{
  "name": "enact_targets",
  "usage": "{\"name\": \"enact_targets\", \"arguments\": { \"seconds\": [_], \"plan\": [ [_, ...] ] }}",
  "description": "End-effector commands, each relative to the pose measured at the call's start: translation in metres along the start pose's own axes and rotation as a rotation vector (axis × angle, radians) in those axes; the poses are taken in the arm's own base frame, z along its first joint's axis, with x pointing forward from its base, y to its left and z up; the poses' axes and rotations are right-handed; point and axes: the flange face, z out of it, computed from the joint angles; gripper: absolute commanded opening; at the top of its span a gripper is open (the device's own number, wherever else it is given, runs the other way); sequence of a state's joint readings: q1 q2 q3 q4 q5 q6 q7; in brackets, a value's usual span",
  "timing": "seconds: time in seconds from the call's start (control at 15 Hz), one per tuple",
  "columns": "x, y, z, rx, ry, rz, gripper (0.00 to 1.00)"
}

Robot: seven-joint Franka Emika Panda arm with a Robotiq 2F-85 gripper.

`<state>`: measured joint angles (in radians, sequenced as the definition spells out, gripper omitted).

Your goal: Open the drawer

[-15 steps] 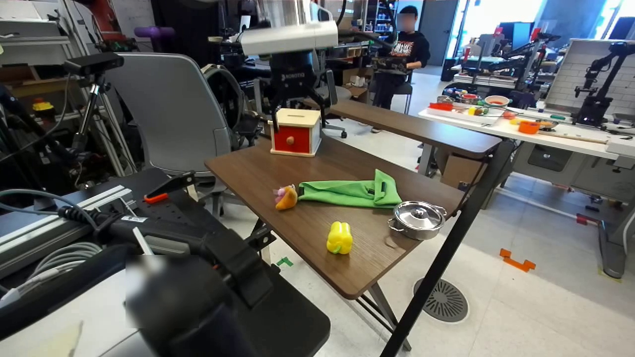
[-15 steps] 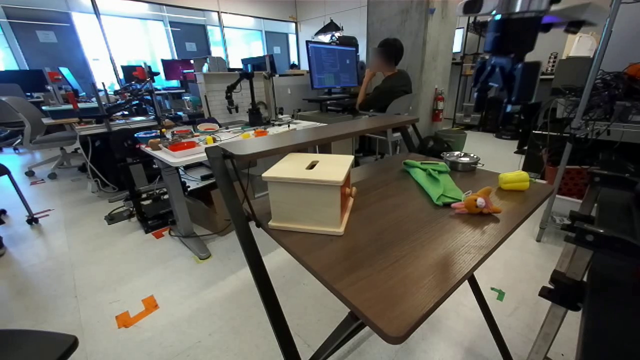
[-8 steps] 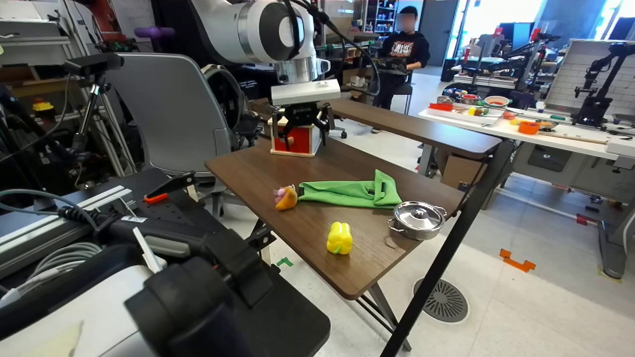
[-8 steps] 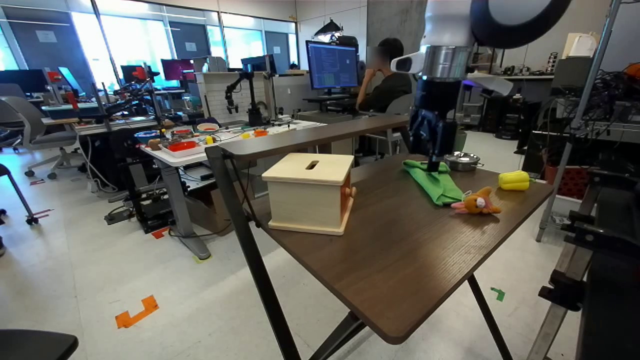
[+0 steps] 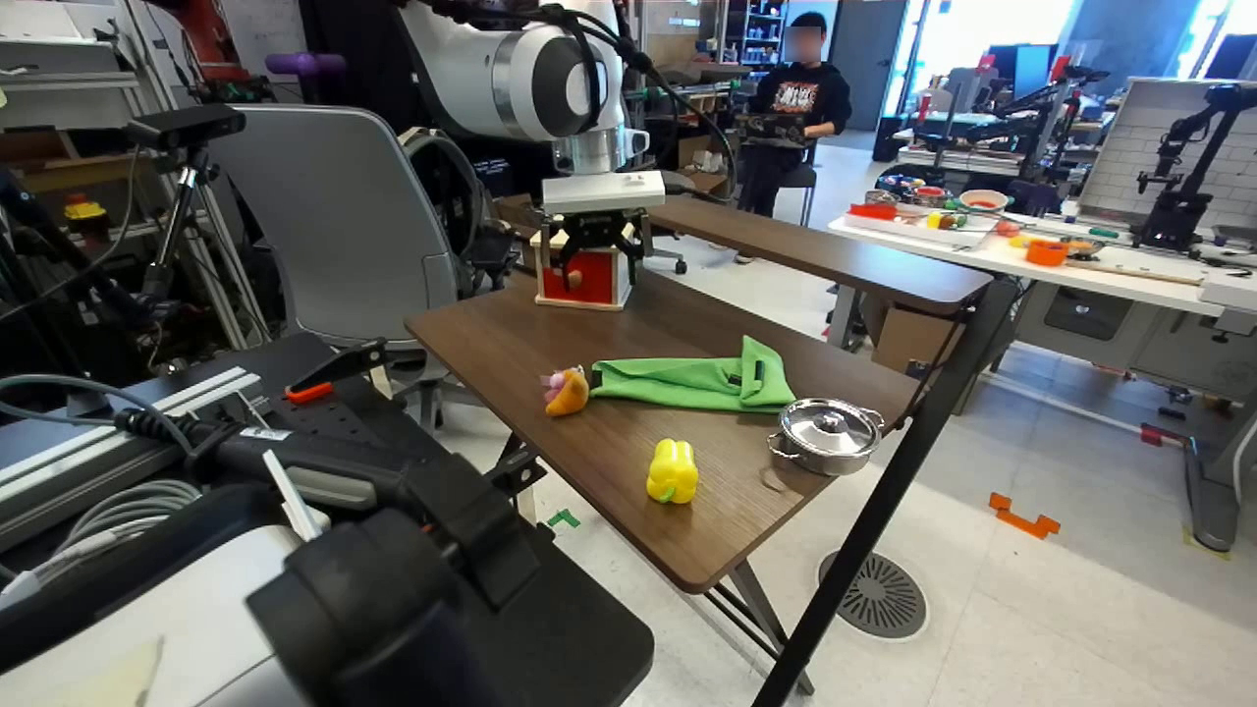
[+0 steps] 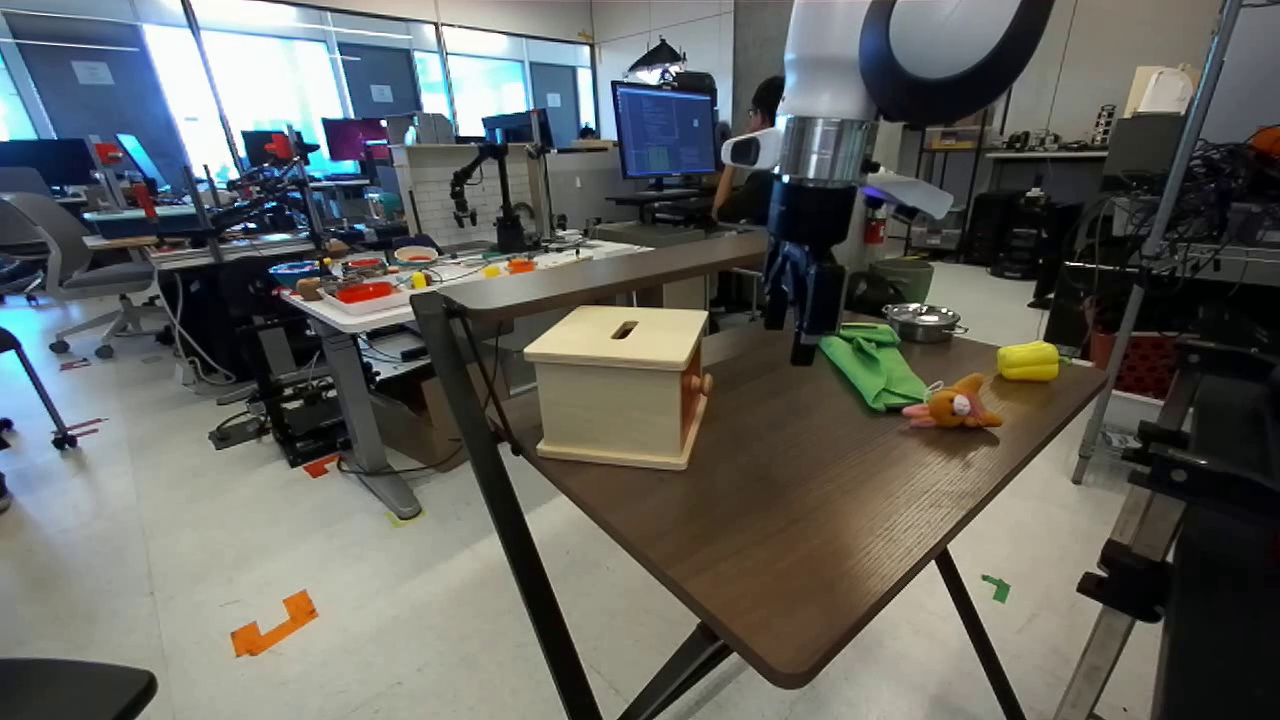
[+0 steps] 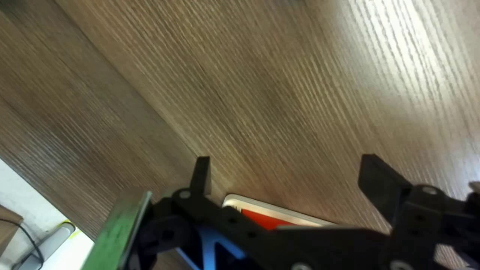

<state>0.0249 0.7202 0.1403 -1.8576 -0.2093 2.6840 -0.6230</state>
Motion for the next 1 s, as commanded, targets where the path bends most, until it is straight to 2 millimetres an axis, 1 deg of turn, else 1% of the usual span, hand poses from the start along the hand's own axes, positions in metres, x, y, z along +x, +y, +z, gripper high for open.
{"name": "enact_targets", "arguments": {
  "seconds": [0.0, 0.2, 0.47, 0.73, 0.93],
  "plan": [
    [0.000, 0.001, 0.000, 0.004, -0.007, 0.002, 1.00],
    [-0.005, 0.003, 0.002, 0.012, -0.004, 0.014, 1.00],
    [-0.001, -0.008, 0.011, -0.005, -0.016, 0.079, 1.00],
    [0.010, -0.024, 0.013, -0.034, -0.005, 0.117, 1.00],
    [0.025, -0.034, 0.013, -0.054, 0.070, 0.146, 1.00]
  ]
}}
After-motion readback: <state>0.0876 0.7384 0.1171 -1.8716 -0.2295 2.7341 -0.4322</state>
